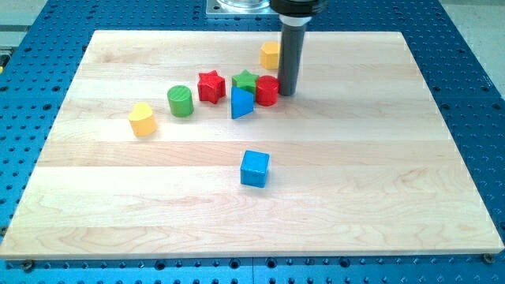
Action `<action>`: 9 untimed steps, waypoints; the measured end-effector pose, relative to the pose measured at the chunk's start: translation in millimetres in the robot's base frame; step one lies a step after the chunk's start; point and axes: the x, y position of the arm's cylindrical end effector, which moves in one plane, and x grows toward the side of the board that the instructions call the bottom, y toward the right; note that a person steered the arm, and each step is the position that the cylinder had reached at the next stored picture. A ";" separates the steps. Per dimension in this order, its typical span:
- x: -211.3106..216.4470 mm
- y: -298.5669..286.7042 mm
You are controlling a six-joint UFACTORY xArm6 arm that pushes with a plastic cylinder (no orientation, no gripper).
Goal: Move the blue cube below the blue triangle
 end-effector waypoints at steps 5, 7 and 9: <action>181.9 -27.4; 145.9 -41.8; 216.8 -34.0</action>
